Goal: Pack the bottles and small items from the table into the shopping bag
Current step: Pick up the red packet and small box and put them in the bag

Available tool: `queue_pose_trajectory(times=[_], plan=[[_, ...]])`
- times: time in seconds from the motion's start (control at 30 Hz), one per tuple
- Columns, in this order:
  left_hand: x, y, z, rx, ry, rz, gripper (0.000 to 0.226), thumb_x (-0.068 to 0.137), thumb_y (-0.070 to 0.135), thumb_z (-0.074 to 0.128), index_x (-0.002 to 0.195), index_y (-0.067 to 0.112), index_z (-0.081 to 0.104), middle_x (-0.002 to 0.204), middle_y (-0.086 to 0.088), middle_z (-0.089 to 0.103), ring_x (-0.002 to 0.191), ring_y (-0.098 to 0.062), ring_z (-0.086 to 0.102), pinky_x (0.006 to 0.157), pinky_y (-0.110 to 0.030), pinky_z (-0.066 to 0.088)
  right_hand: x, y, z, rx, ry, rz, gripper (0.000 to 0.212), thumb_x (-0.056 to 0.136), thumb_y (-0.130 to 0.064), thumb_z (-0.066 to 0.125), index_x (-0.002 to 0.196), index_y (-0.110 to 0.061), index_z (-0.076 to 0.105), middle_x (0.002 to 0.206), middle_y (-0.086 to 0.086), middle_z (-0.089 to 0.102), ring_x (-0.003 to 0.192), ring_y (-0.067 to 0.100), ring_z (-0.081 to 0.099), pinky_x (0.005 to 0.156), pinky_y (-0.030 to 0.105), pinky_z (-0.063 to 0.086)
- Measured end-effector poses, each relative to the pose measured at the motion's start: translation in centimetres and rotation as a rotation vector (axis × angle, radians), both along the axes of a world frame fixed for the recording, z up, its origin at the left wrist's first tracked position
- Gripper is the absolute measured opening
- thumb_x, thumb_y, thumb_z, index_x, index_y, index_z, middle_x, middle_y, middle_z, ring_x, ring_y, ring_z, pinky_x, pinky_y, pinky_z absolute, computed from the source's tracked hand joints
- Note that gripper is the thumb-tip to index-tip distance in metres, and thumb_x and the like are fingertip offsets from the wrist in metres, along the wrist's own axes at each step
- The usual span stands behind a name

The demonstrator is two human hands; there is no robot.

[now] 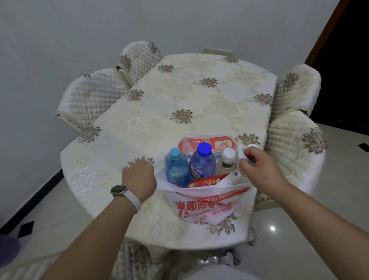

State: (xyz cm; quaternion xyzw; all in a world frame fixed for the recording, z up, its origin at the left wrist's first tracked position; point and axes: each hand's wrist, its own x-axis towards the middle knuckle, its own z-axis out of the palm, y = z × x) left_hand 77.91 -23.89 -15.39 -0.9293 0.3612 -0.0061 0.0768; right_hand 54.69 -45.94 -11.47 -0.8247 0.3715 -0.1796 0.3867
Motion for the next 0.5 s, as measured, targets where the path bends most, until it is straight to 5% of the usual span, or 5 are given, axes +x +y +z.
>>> queue_pose_trajectory(times=[0.1,0.2,0.27,0.33,0.5], plan=[[-0.1,0.5,0.4,-0.687,0.334,0.112,0.016,0.095,0.02,0.054,0.08,0.02,0.059,0.085,-0.002,0.061,0.082,-0.027,0.06,0.073,-0.037,0.044,-0.1,0.4,-0.1,-0.043,0.023,-0.012,0.01,0.087,-0.016,0.059,0.077,-0.016,0.057,0.072,0.009,0.057,0.062,0.014,0.045,0.061,0.034,0.042],[-1.6,0.2,2.5,-1.35,0.853,0.302,0.013,0.1,0.013,0.052,0.09,0.011,0.06,0.089,0.002,0.071,0.084,-0.017,0.064,0.076,-0.034,0.051,-0.1,0.8,-0.1,-0.071,0.039,-0.01,0.01,0.087,-0.016,0.059,0.077,-0.017,0.056,0.072,0.007,0.057,0.063,0.014,0.047,0.061,0.034,0.043],[-2.6,-0.8,4.0,-1.471,1.097,0.28,0.012,0.102,0.009,0.046,0.101,0.0,0.054,0.096,0.001,0.075,0.09,-0.015,0.07,0.075,-0.026,0.054,0.2,1.0,0.1,-0.097,0.059,-0.008,0.009,0.088,-0.016,0.058,0.079,-0.017,0.057,0.073,0.002,0.057,0.065,0.014,0.049,0.06,0.031,0.04],[-3.3,-1.9,5.8,-1.546,1.302,0.206,0.01,0.101,0.002,0.044,0.095,0.009,0.048,0.095,-0.002,0.076,0.084,-0.017,0.072,0.071,-0.023,0.055,0.7,1.2,0.6,-0.095,0.053,-0.022,0.008,0.089,-0.016,0.058,0.082,-0.019,0.058,0.076,-0.001,0.058,0.069,0.015,0.052,0.06,0.029,0.041],[-4.9,-4.4,9.1,-1.319,1.169,-0.153,0.028,0.093,-0.012,0.049,0.093,0.015,0.046,0.091,-0.004,0.072,0.082,-0.015,0.068,0.077,-0.024,0.052,2.3,2.1,1.8,-0.092,0.012,-0.028,0.006,0.09,-0.013,0.056,0.084,-0.013,0.058,0.079,0.002,0.06,0.073,0.02,0.059,0.068,0.037,0.05]])
